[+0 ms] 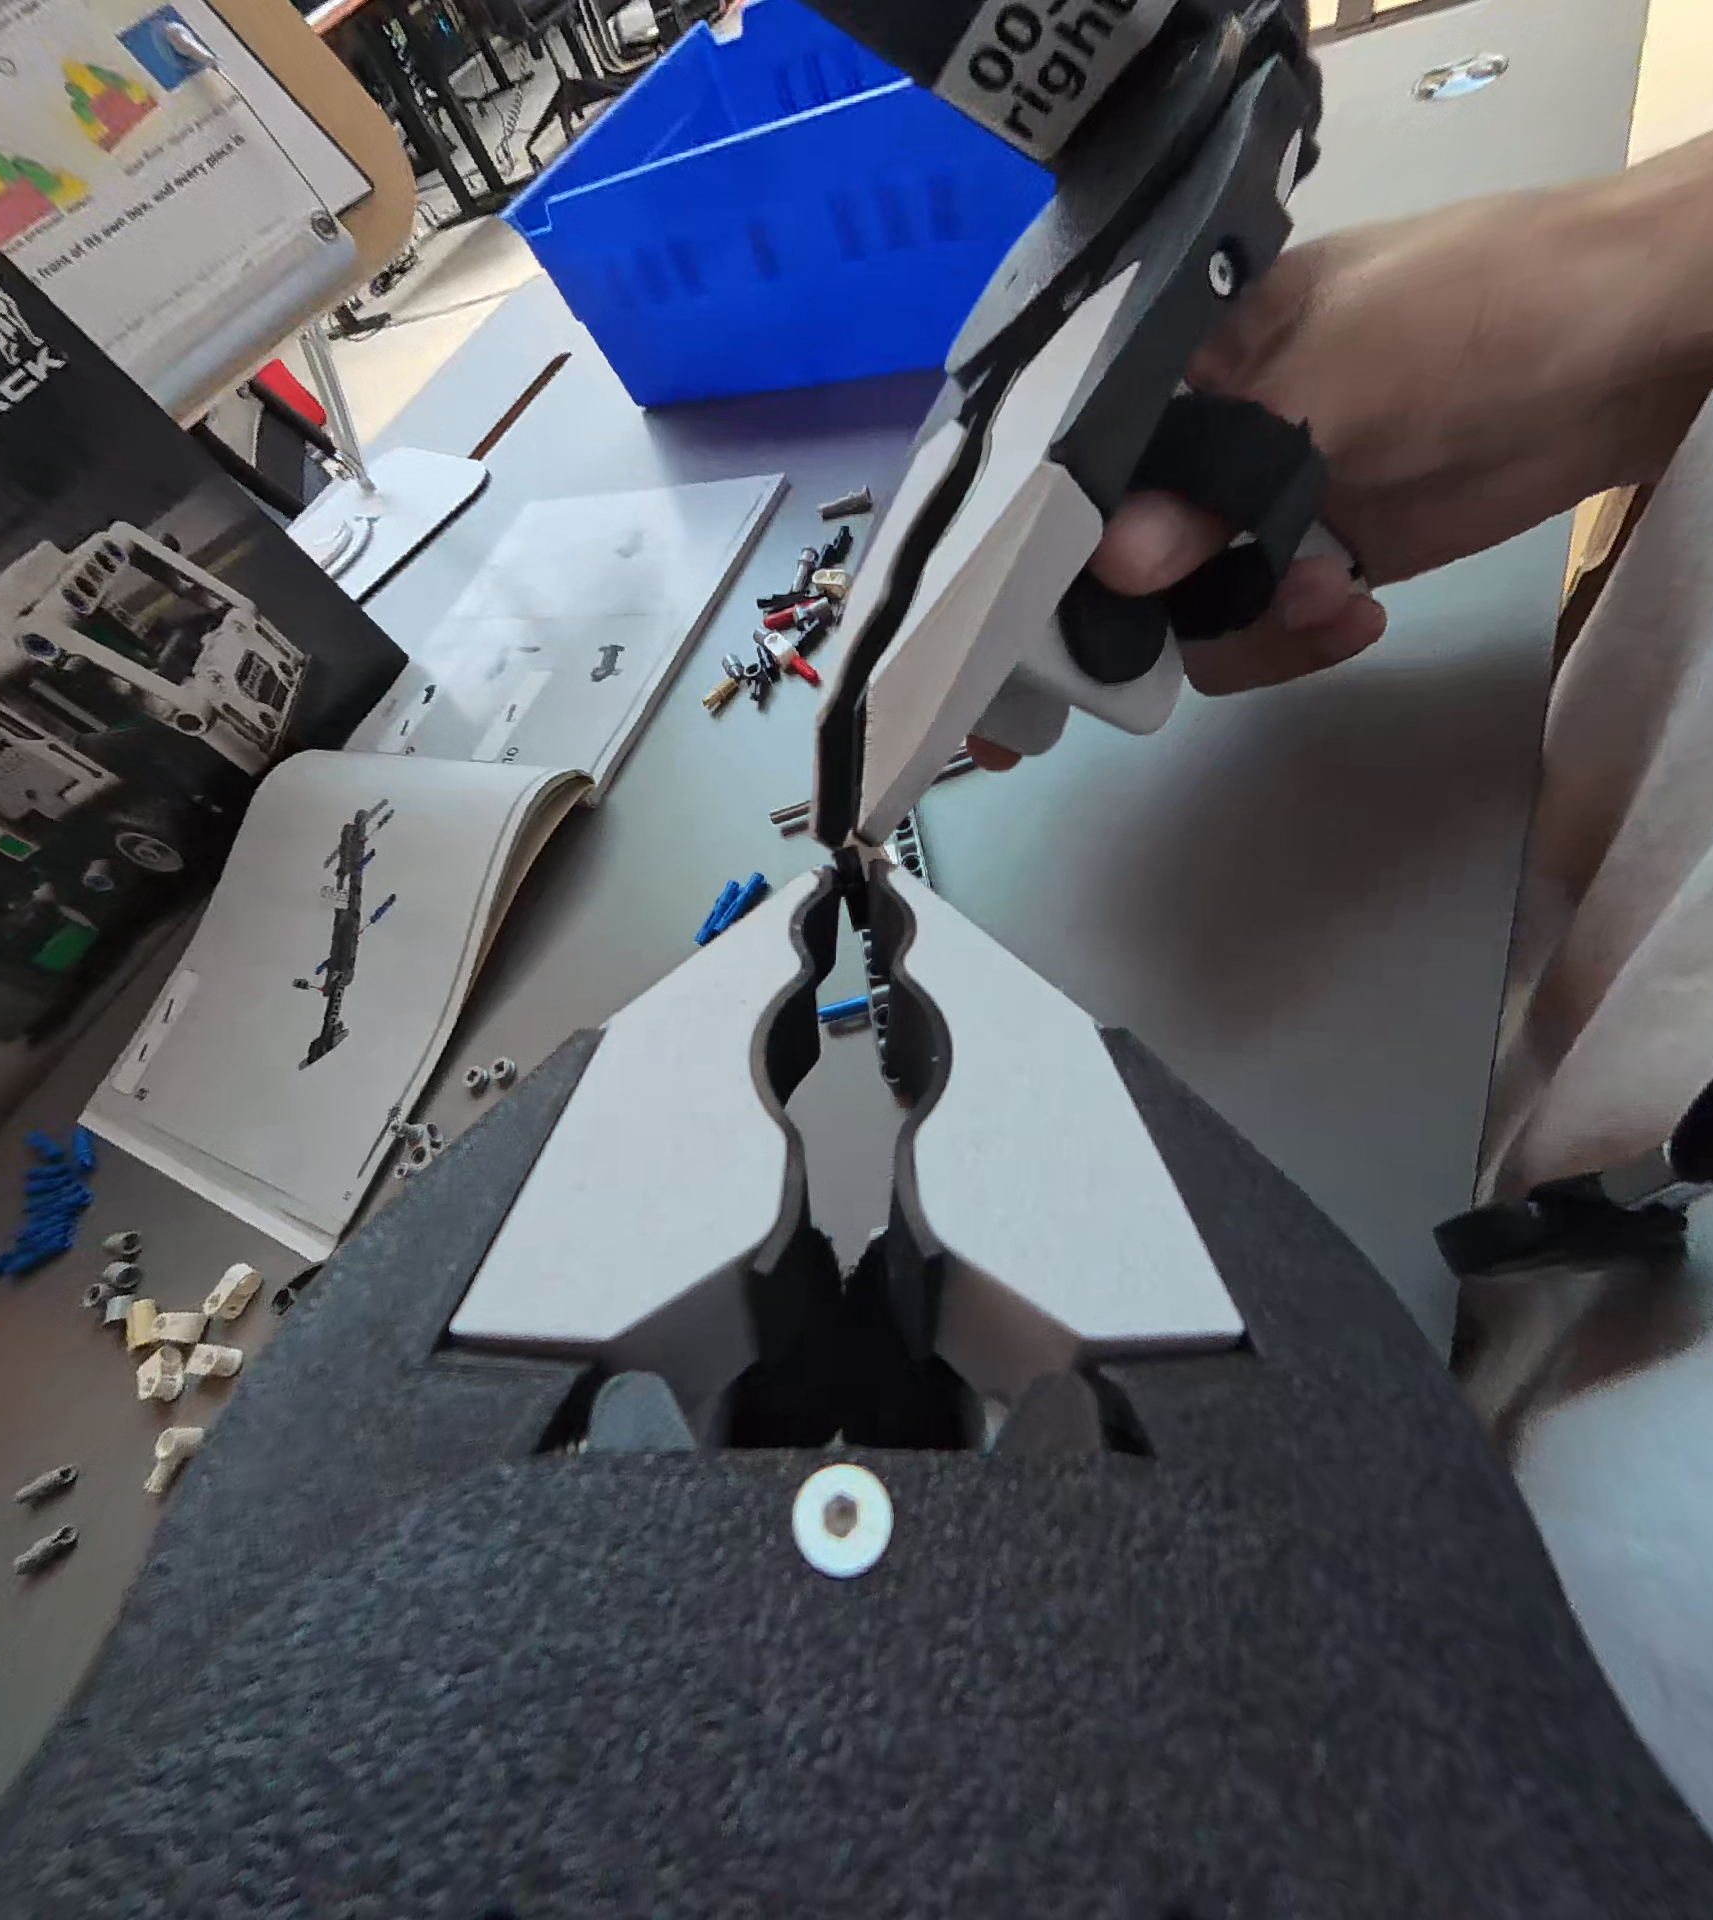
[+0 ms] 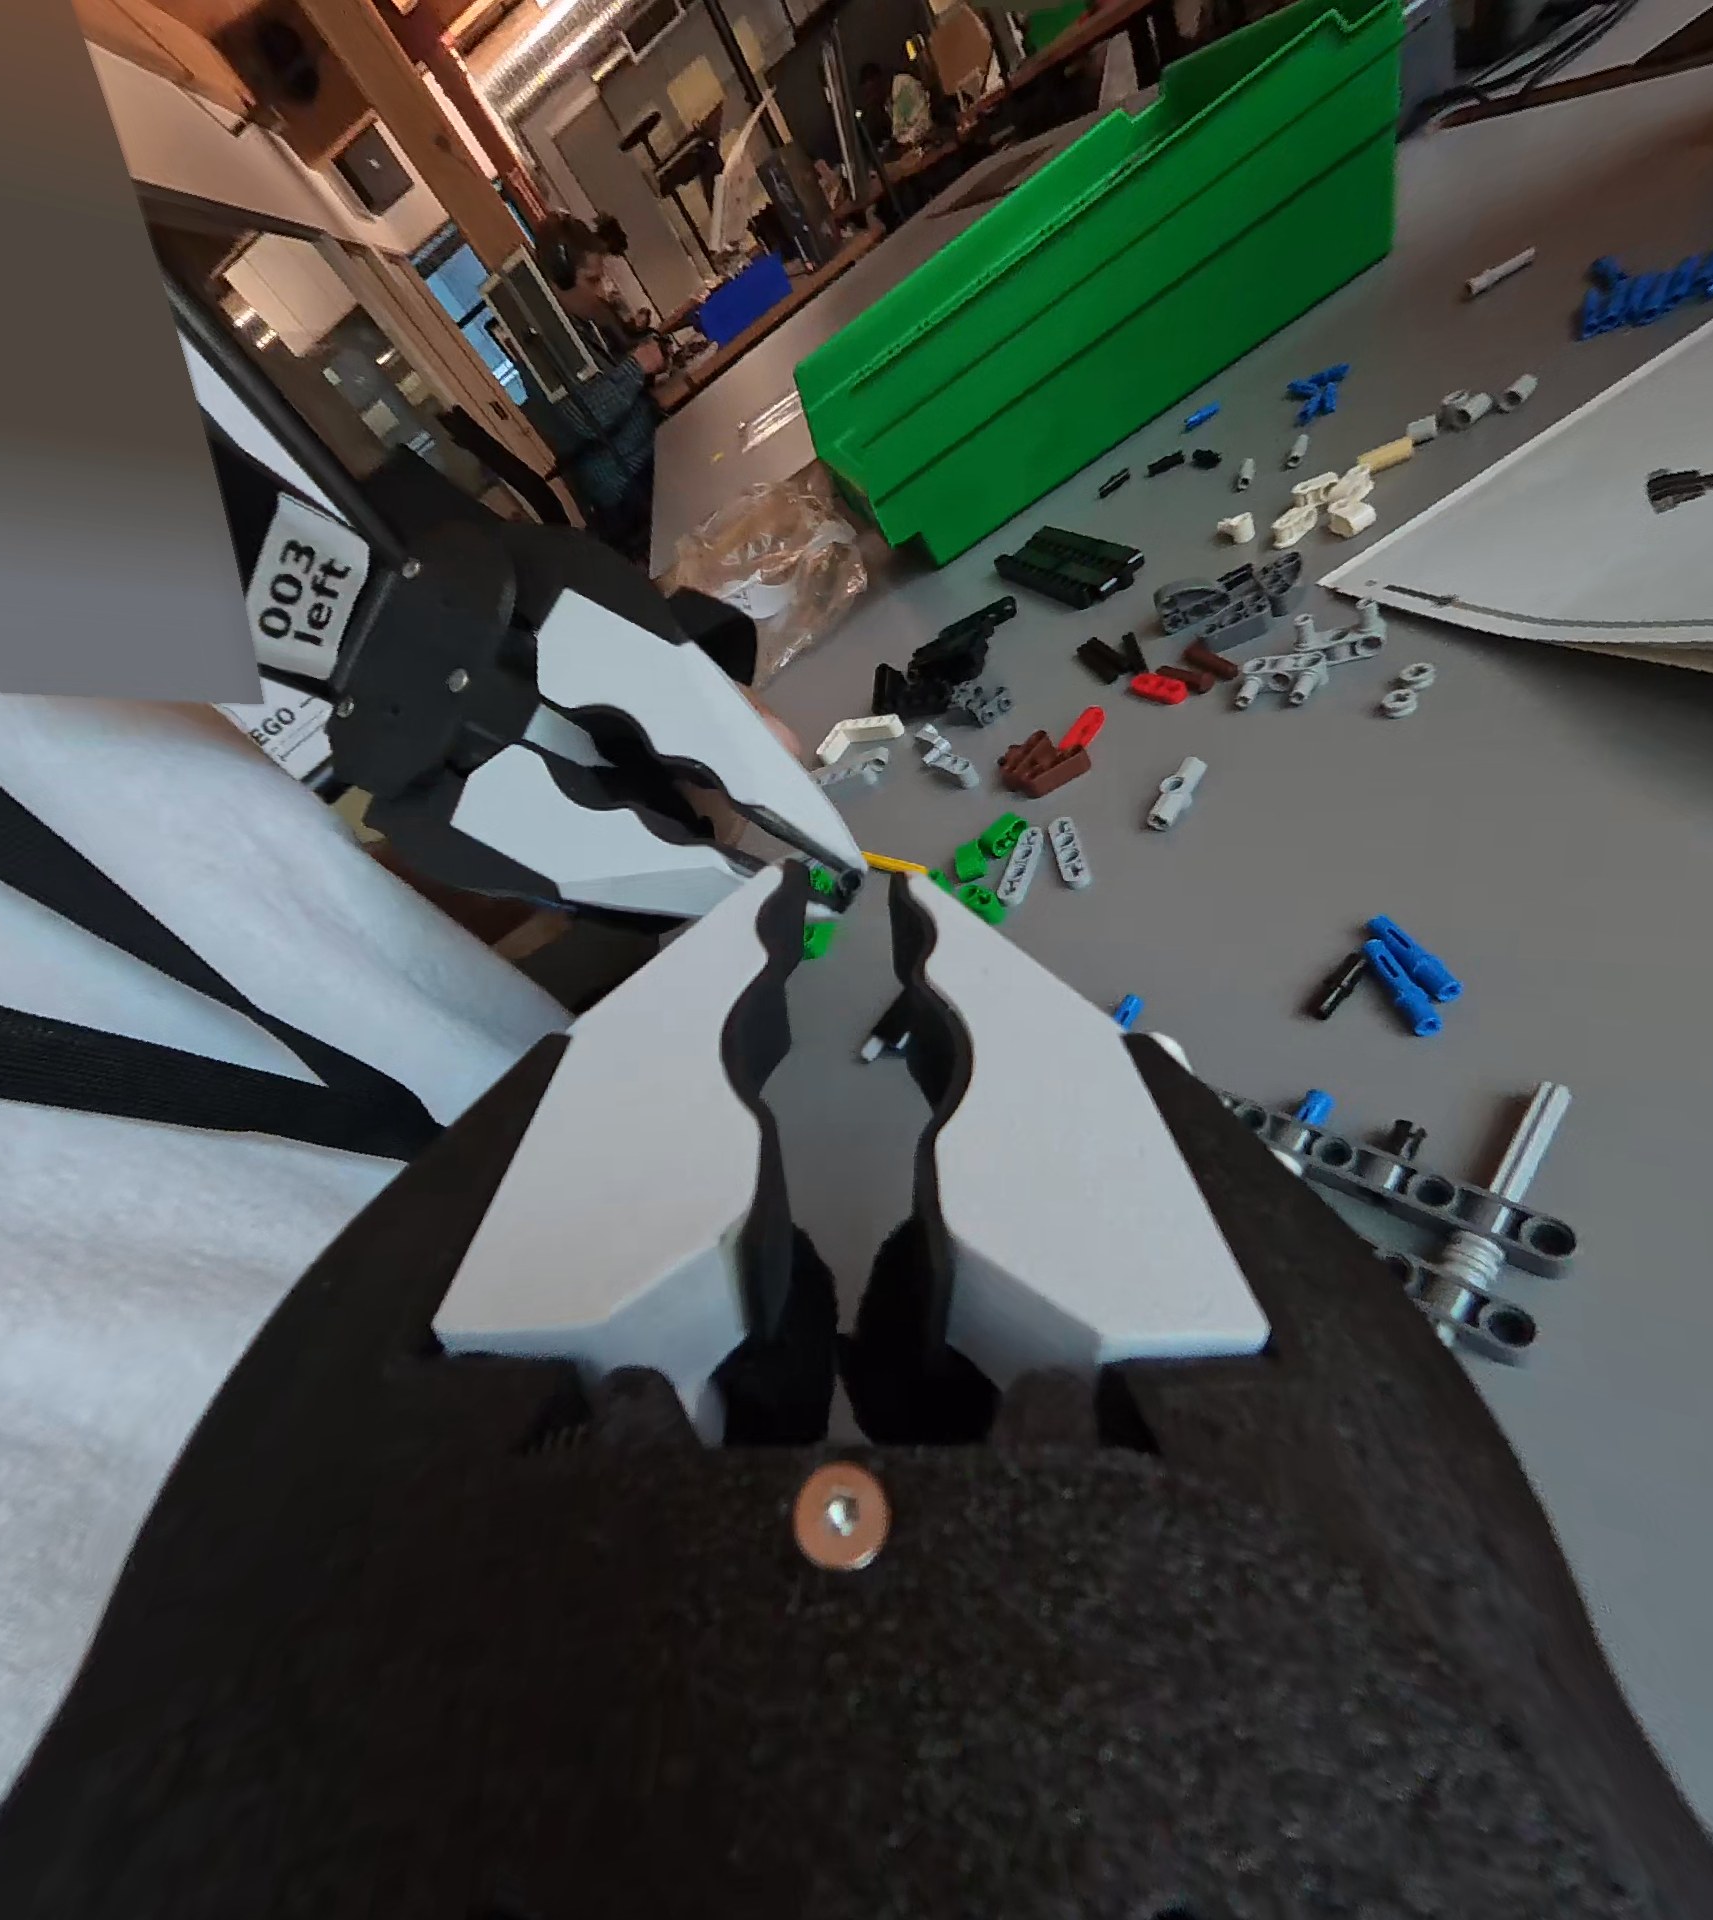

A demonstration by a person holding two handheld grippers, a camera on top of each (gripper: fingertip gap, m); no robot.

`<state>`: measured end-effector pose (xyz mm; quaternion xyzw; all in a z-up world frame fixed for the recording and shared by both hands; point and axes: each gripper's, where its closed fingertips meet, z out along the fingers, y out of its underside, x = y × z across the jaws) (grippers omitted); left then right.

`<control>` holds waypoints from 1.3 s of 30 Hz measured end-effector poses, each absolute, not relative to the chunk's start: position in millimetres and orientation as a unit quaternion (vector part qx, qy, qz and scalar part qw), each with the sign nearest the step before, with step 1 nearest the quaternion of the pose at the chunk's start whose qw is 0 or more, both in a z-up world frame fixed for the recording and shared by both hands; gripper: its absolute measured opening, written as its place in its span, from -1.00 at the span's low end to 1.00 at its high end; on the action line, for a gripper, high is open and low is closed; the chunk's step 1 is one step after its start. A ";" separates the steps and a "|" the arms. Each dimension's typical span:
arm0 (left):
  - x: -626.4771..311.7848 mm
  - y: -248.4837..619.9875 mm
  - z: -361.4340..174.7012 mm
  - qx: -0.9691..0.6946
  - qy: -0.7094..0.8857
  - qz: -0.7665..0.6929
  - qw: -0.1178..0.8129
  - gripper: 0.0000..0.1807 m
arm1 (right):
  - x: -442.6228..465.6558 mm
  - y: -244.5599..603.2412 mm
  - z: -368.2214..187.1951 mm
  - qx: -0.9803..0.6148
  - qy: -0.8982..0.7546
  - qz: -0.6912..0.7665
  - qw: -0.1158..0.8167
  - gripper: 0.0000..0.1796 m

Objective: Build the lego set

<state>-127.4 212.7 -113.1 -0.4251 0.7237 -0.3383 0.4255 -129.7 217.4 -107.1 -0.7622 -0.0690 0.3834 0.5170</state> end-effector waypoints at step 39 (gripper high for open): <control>-146.7 224.3 -178.7 -0.569 0.703 -0.306 0.297 -0.79 | -135.1 231.7 -162.1 -0.895 -0.117 0.097 0.419 -0.97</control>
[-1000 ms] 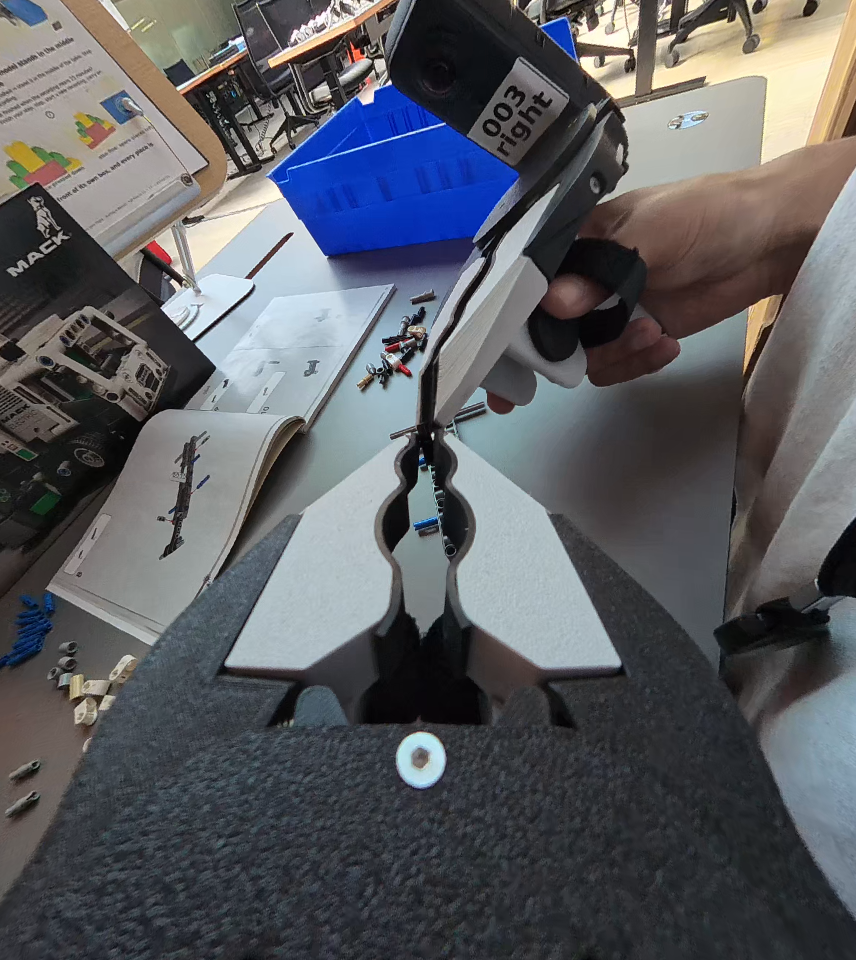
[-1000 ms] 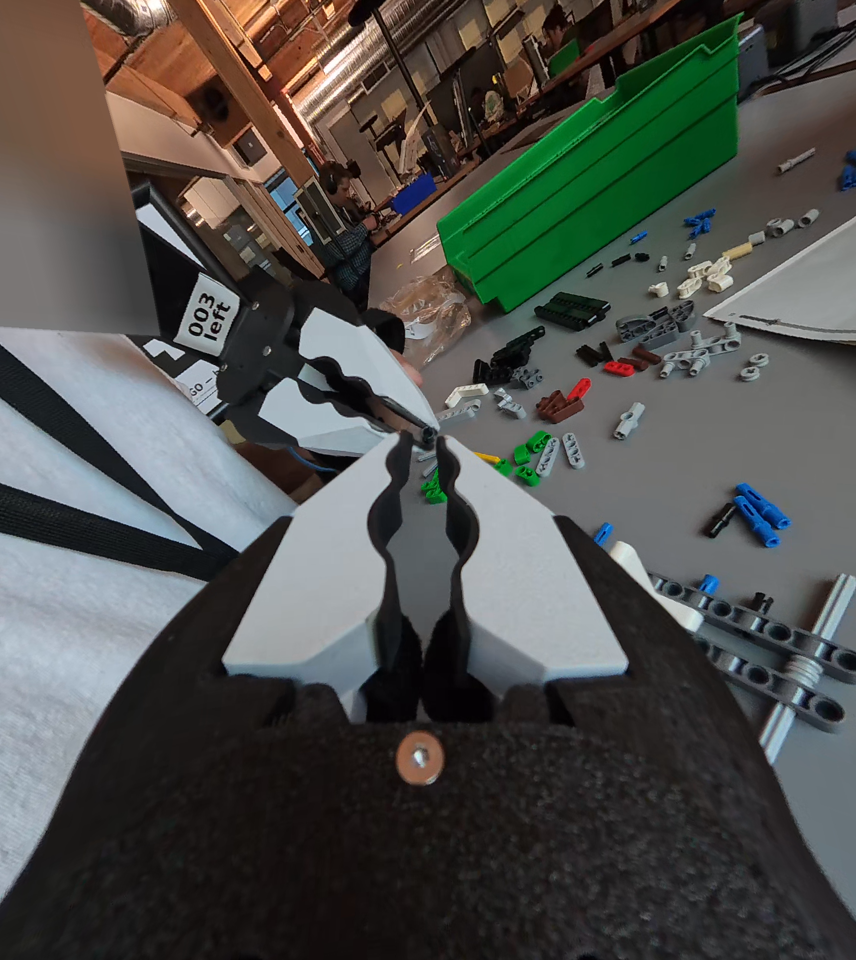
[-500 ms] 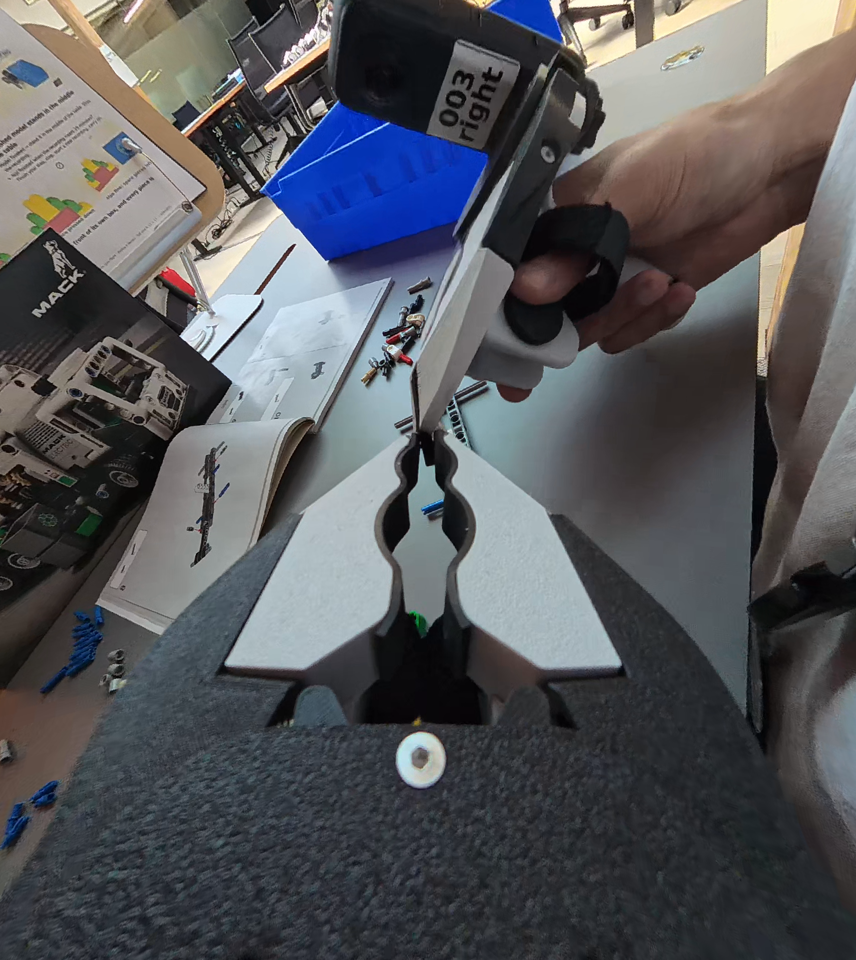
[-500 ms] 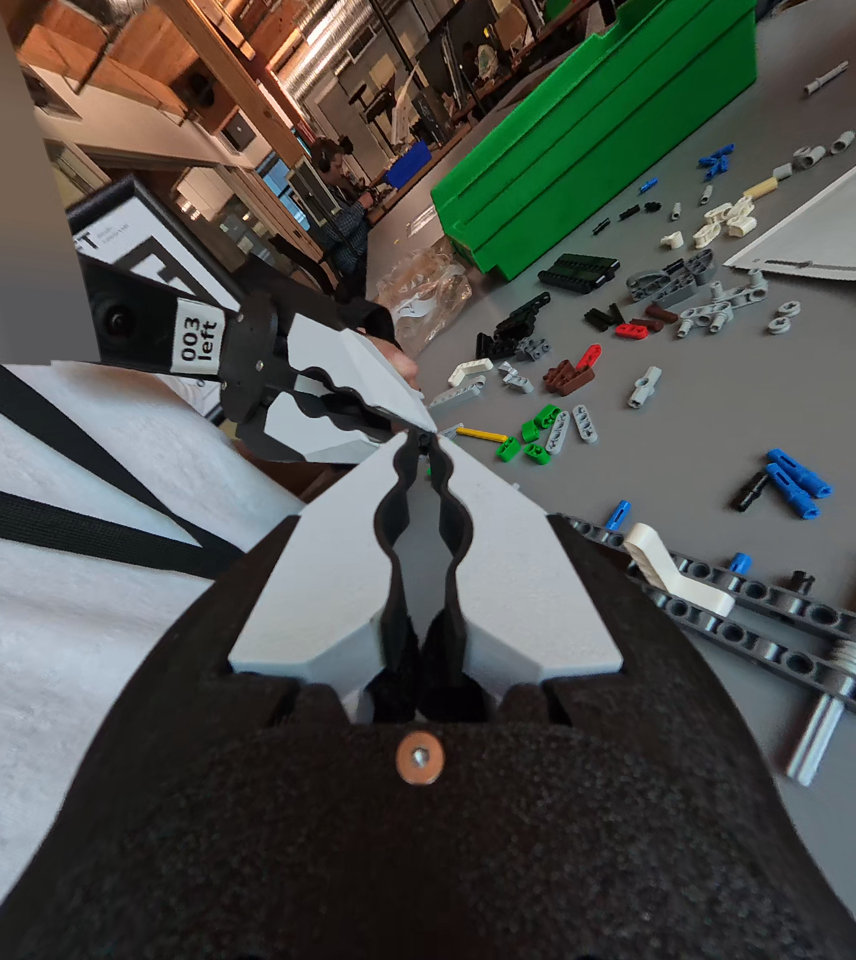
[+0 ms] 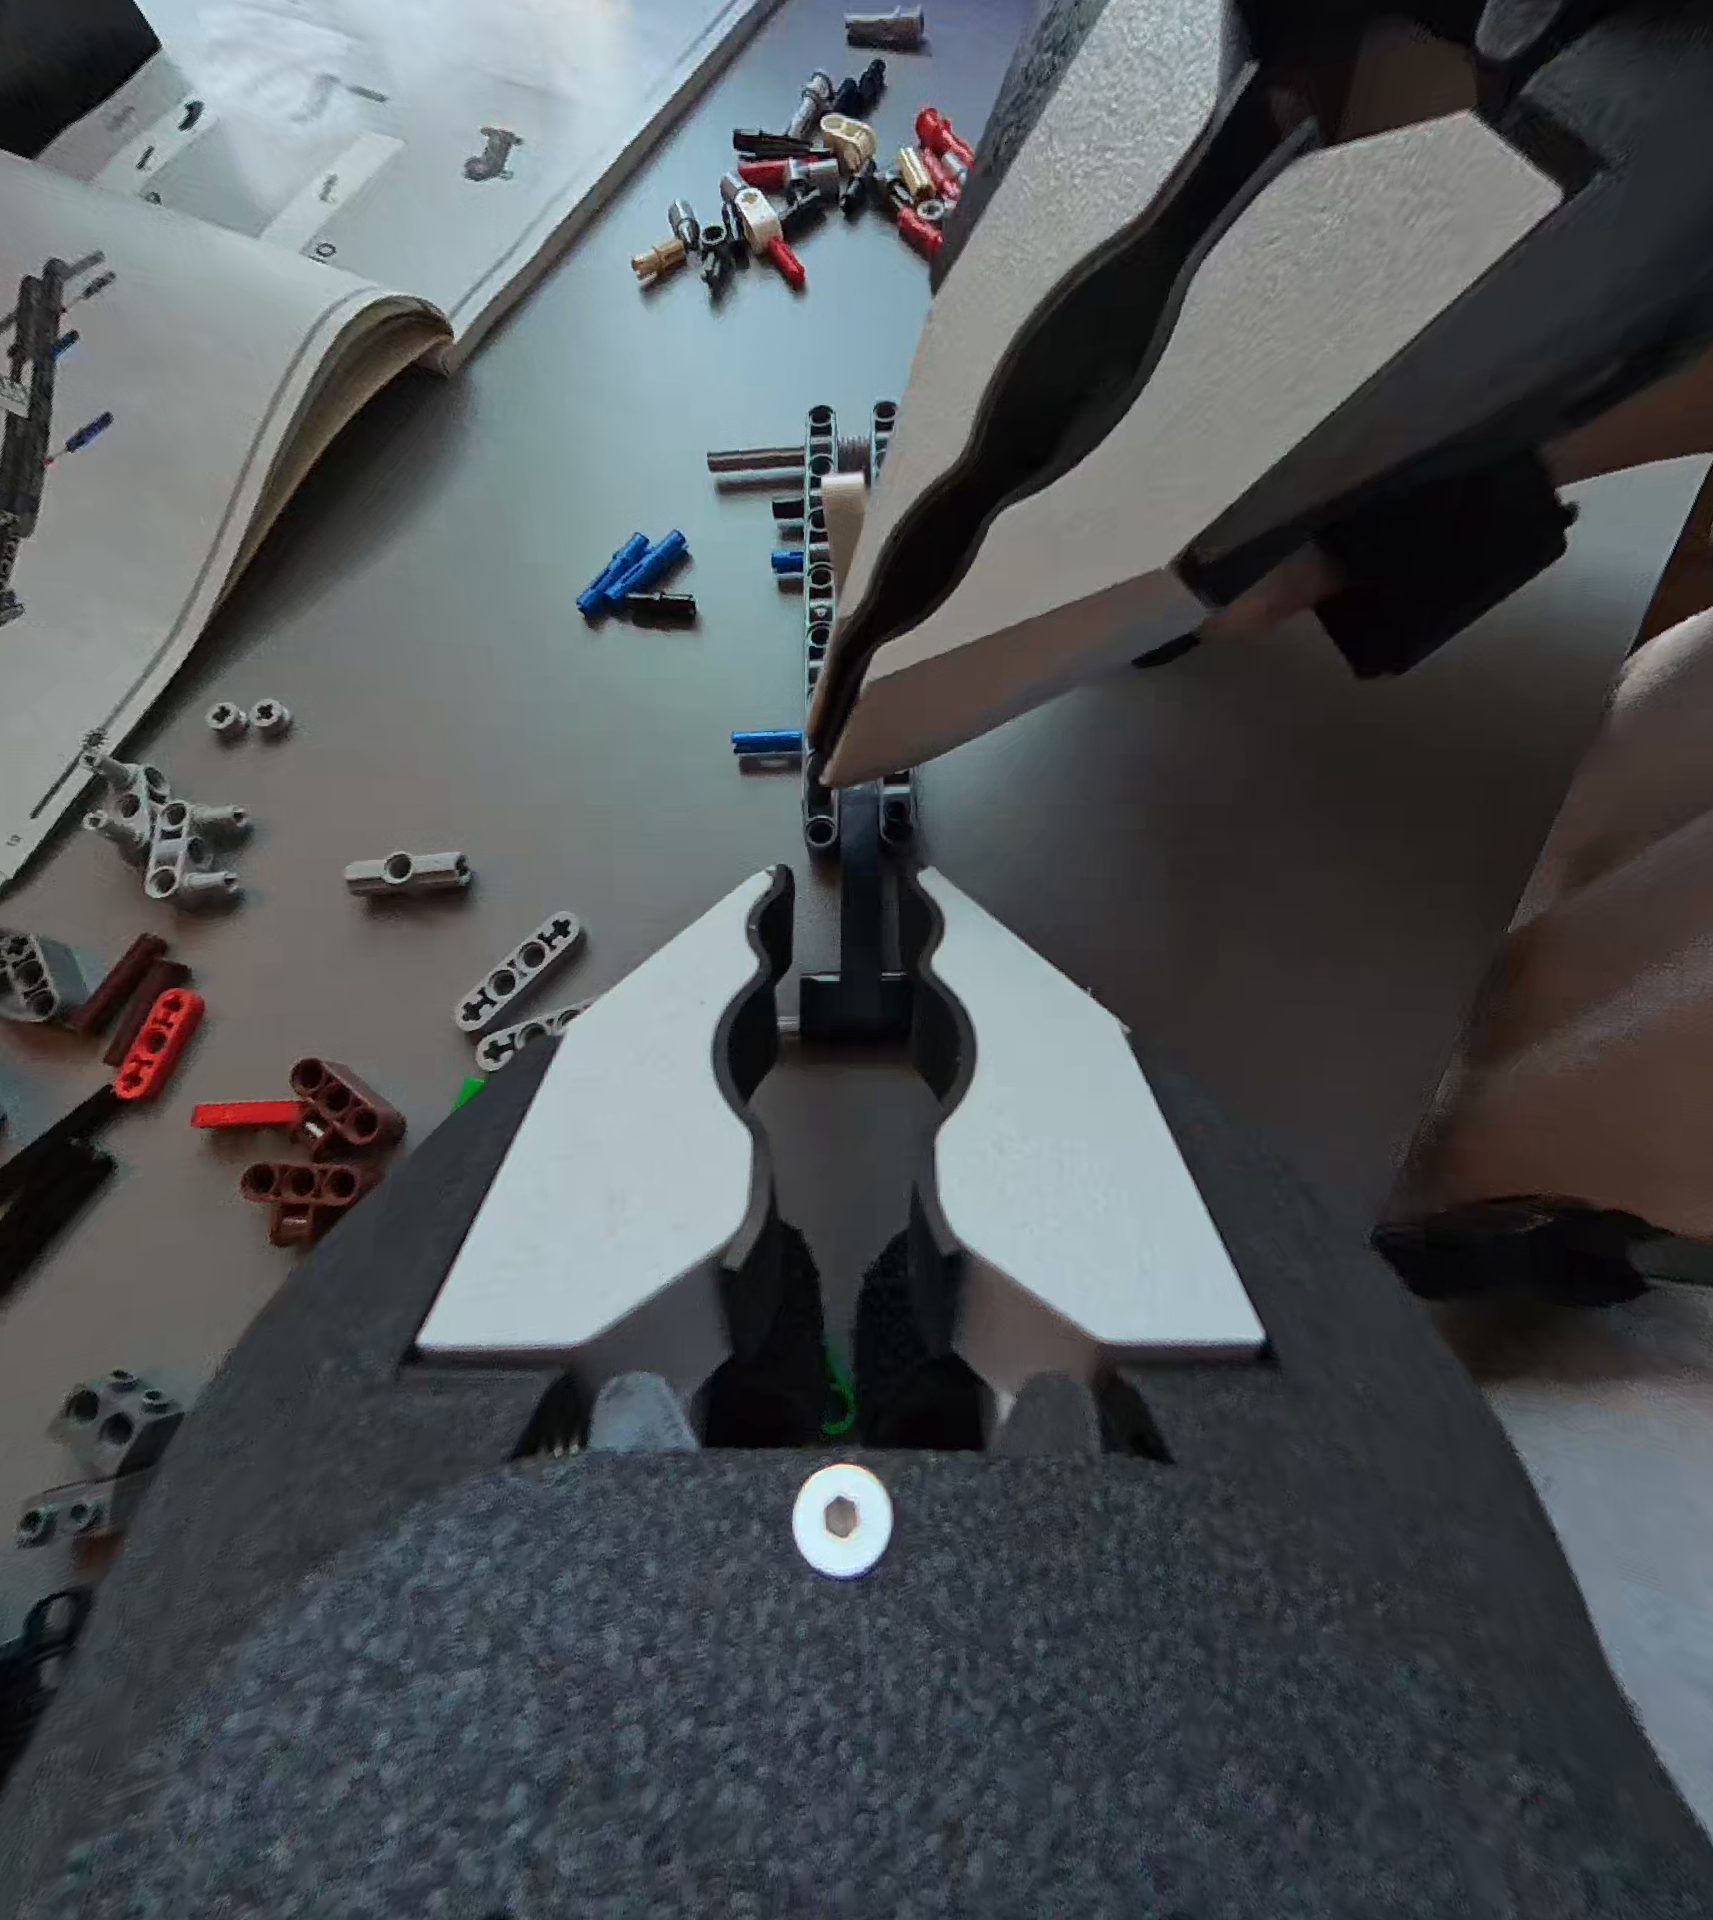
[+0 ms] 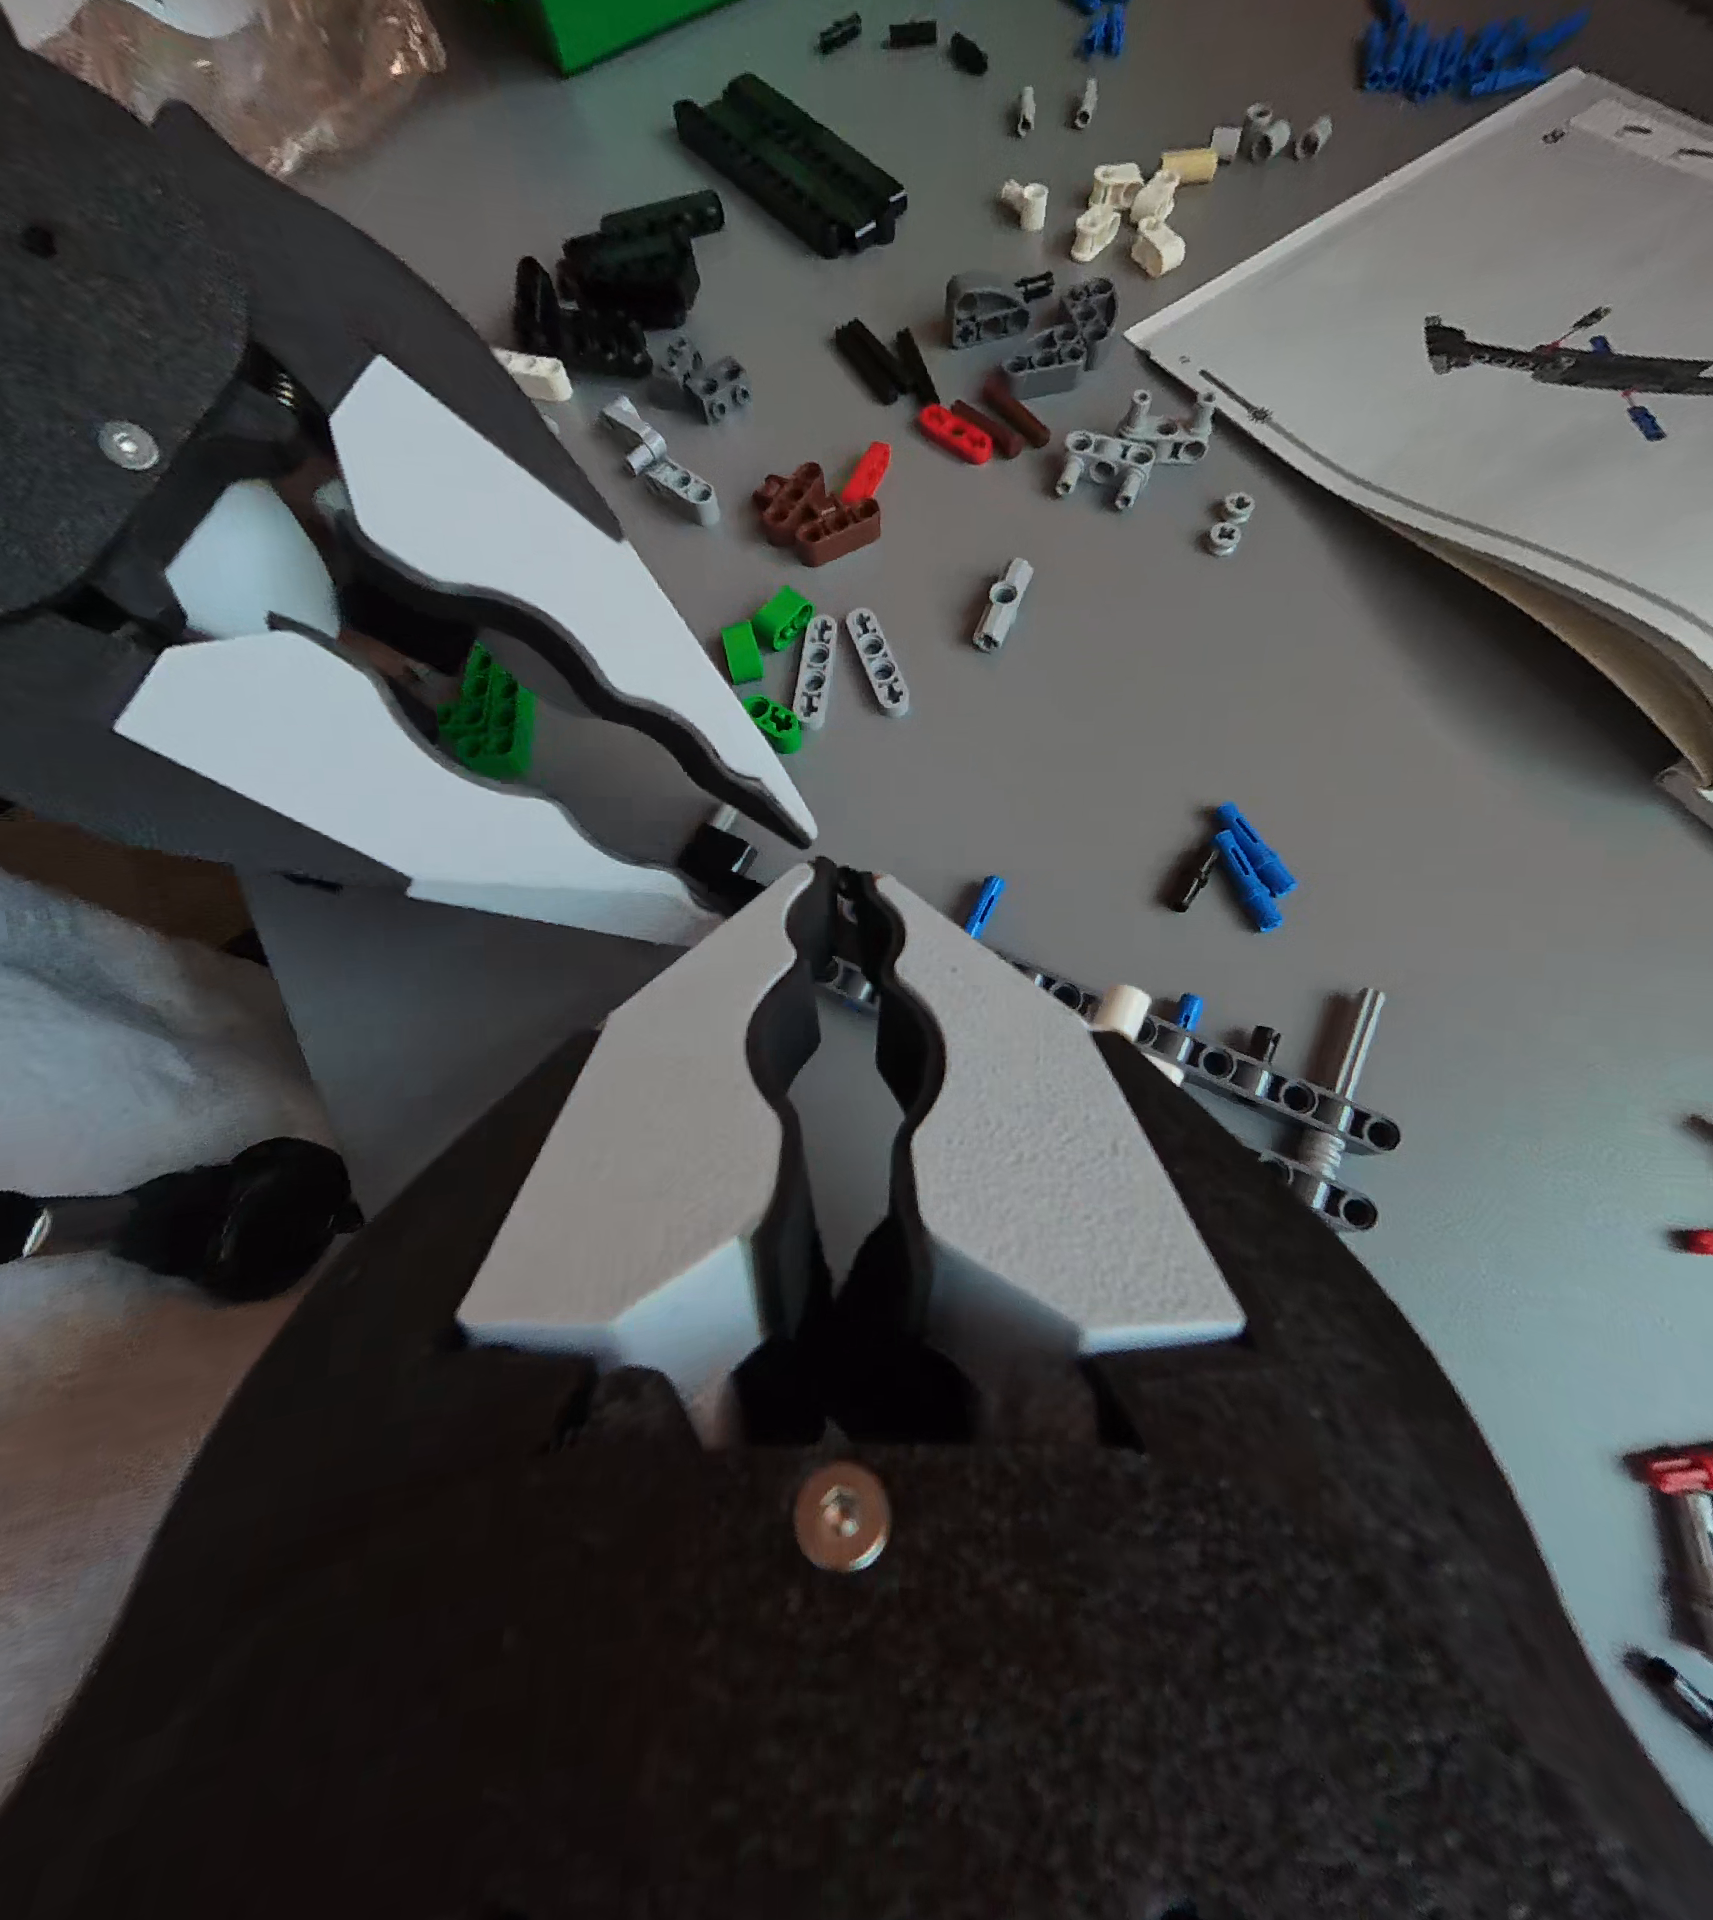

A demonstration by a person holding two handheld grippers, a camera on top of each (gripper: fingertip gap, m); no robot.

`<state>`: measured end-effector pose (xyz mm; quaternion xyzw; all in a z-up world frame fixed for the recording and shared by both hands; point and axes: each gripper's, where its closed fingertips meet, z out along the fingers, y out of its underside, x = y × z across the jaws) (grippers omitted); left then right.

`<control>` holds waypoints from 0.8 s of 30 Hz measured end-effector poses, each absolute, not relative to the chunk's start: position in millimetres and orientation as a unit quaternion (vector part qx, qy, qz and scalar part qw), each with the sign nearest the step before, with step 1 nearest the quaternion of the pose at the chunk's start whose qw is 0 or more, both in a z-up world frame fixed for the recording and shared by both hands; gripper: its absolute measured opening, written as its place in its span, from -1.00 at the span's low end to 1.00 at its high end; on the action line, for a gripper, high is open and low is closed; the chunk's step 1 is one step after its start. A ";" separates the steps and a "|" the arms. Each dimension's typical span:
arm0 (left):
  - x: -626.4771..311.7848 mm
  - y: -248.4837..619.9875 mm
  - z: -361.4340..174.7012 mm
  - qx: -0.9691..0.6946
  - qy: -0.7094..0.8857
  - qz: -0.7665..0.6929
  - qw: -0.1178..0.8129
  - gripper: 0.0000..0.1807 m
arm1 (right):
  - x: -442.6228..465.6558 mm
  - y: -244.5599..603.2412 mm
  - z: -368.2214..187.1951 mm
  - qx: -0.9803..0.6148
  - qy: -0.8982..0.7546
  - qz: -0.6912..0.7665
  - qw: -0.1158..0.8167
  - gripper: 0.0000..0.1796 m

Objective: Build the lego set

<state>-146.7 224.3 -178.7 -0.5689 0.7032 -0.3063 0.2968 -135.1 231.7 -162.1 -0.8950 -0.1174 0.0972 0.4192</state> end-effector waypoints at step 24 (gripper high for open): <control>-144.1 220.7 -193.0 -0.586 0.705 -0.304 0.258 -0.91 | -134.0 232.5 -175.4 -0.929 -0.095 0.106 0.342 -0.98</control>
